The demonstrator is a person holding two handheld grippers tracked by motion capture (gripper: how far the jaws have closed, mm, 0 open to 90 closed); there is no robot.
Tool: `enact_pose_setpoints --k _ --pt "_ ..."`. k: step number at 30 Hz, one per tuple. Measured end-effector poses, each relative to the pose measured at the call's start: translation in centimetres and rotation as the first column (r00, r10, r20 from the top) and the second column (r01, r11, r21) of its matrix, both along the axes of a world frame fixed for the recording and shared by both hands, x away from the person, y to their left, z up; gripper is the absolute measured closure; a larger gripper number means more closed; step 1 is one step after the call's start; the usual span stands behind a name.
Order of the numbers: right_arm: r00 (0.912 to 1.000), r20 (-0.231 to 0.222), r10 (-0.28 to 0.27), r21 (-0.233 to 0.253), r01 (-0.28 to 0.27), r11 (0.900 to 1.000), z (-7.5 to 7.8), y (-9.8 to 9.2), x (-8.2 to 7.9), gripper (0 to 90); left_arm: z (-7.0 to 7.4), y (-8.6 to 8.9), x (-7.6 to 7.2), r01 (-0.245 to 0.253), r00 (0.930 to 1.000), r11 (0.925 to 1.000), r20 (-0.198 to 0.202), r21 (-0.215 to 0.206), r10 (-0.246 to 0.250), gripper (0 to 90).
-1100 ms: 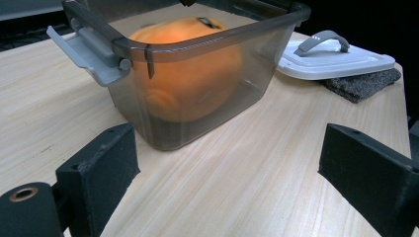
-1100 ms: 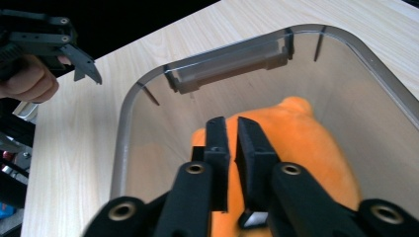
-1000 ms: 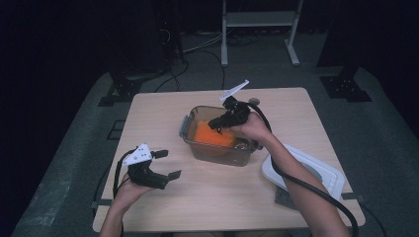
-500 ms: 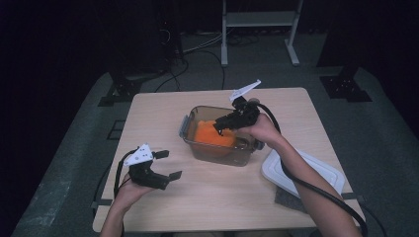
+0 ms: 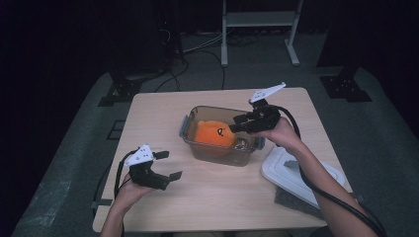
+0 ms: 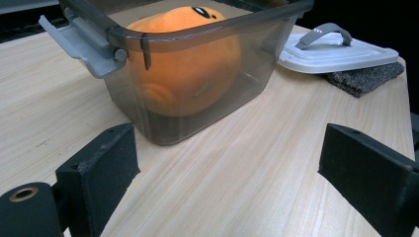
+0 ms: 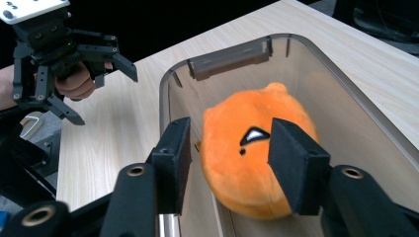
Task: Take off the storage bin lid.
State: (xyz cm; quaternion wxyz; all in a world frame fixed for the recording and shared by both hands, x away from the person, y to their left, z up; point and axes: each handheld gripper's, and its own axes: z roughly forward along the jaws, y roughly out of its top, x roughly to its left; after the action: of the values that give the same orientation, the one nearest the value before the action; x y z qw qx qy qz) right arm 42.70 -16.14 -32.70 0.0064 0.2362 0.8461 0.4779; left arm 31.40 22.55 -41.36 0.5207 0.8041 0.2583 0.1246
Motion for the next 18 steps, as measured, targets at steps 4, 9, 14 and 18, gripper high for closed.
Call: enact_pose_setpoints --k 4,9,14,18 --pt "0.9998 0.006 -0.017 0.011 0.017 1.000 0.0 -1.1 -0.6 46.7 0.0 0.0 0.0 0.000 1.0000 1.0000 -0.001 0.001 0.000 7.5" --pt "0.9994 0.013 -0.034 0.008 0.034 0.999 -0.1 -2.4 -1.4 43.0 -0.1 -0.1 0.0 0.000 1.0000 1.0000 -0.003 0.004 0.000 7.4" --pt "0.9984 0.017 -0.054 0.020 0.054 0.998 -0.4 -3.9 -2.1 38.3 -0.1 -0.1 0.0 -0.001 1.0000 1.0000 -0.002 0.005 0.001 7.5" --pt "0.9974 0.020 -0.069 0.020 0.068 0.997 -0.7 -4.7 -2.5 35.8 -0.1 0.0 0.0 -0.004 1.0000 1.0000 -0.004 0.003 0.004 7.5"
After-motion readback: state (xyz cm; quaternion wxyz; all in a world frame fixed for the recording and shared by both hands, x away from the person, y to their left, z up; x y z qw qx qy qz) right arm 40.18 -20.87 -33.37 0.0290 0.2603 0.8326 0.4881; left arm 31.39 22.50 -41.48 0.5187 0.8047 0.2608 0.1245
